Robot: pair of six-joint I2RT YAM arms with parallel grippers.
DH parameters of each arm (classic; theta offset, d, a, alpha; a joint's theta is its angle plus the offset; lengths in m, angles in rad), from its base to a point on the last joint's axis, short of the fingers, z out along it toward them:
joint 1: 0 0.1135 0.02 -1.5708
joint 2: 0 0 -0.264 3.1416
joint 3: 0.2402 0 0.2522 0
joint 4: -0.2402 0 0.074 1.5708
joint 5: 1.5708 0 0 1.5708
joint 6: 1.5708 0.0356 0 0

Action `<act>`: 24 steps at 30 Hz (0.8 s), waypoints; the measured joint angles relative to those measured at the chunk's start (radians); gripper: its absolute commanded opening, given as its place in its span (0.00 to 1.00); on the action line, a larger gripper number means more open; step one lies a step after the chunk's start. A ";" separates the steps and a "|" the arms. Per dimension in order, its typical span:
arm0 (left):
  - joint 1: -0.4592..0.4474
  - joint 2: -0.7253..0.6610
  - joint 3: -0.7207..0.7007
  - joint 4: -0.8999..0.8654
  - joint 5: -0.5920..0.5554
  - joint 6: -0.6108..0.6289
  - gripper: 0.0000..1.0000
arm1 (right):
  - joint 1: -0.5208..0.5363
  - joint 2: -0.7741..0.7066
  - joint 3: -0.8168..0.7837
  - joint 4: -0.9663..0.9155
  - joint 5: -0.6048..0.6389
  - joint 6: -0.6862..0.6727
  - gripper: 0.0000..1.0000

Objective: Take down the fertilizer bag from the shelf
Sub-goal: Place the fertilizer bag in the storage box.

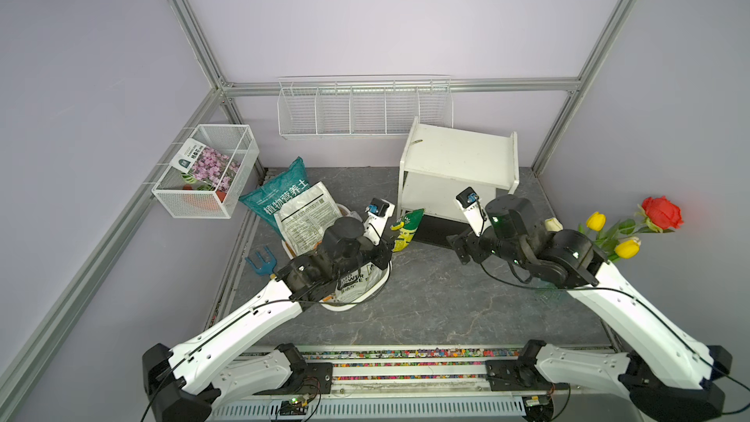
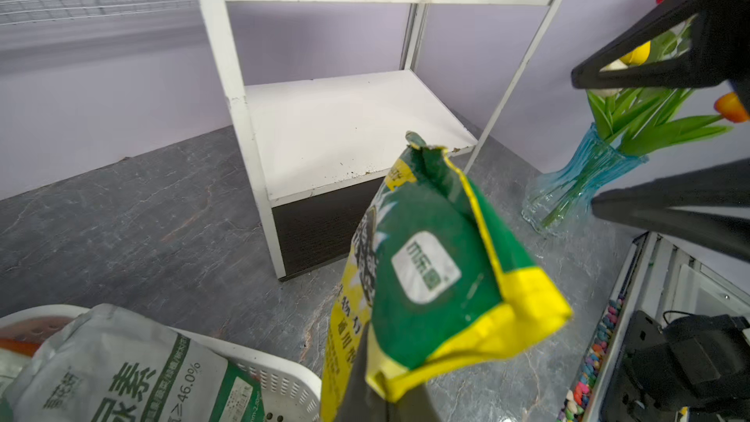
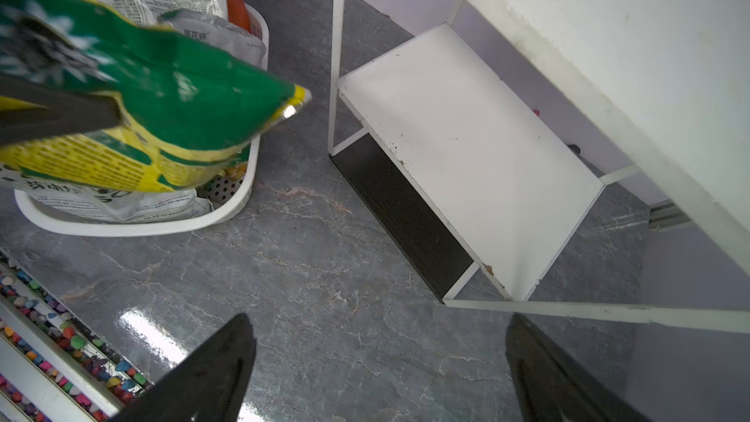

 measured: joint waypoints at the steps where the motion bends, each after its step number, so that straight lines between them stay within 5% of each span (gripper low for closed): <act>1: 0.000 -0.015 -0.029 0.021 -0.005 -0.014 0.00 | -0.001 0.000 -0.005 0.000 0.000 0.004 0.98; 11: -0.005 -0.052 -0.208 0.087 -0.018 -0.119 0.00 | -0.012 0.007 -0.010 0.018 0.000 0.018 0.98; 24: -0.038 -0.029 -0.404 0.195 -0.301 -0.093 0.00 | -0.013 0.010 -0.010 0.021 -0.002 0.026 0.98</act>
